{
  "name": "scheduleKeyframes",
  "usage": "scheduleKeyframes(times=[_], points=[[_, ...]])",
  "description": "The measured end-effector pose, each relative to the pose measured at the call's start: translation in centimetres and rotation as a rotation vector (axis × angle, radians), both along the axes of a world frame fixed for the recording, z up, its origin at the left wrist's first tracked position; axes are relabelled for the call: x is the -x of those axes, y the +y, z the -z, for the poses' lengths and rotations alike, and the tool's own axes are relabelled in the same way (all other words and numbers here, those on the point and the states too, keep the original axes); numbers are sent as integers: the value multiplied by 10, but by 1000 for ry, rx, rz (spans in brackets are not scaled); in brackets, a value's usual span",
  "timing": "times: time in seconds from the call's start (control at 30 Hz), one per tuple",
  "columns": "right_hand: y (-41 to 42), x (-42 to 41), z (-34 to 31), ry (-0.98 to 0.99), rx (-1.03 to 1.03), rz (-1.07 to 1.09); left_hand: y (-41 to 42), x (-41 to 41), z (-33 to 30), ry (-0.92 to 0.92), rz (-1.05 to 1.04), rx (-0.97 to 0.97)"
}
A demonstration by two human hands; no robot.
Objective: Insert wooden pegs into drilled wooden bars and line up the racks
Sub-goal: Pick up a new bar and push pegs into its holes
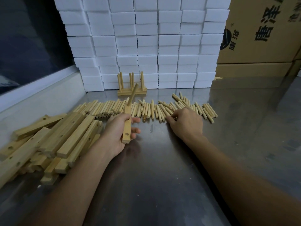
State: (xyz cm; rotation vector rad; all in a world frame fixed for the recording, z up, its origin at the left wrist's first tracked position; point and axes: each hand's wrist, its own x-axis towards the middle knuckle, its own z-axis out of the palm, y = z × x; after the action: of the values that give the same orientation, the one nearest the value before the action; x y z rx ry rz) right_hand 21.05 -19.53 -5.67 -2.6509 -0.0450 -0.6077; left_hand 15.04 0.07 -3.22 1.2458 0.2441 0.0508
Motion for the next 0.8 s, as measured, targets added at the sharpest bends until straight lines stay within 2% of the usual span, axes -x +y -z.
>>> scheduleKeyframes(times=[0.1, 0.2, 0.27, 0.37, 0.43, 0.5, 0.67, 0.8], points=[[-1, 1, 1, -49, -37, -12, -1, 0, -1, -2, -1, -16], [0, 2, 0, -112, -184, -29, -2, 0, 0, -7, -15, -31], [-2, 4, -2, -175, -444, -86, -2, -1, 1, -4, -27, -32], [-5, 9, -8, -189, -1008, -176, -3, -2, 2, 0, -44, -22], [-5, 10, -15, -83, -1348, -195, -2, -2, 2, 2, -43, -23], [-3, 11, -21, 44, -1561, -241, -2, -2, 2, 5, -39, -27], [4, 16, -24, 254, -1746, -218, -3, -1, 2, 7, -47, -45], [4, 17, -24, 345, -1714, -353, -6, 0, 1, 7, -40, -54]])
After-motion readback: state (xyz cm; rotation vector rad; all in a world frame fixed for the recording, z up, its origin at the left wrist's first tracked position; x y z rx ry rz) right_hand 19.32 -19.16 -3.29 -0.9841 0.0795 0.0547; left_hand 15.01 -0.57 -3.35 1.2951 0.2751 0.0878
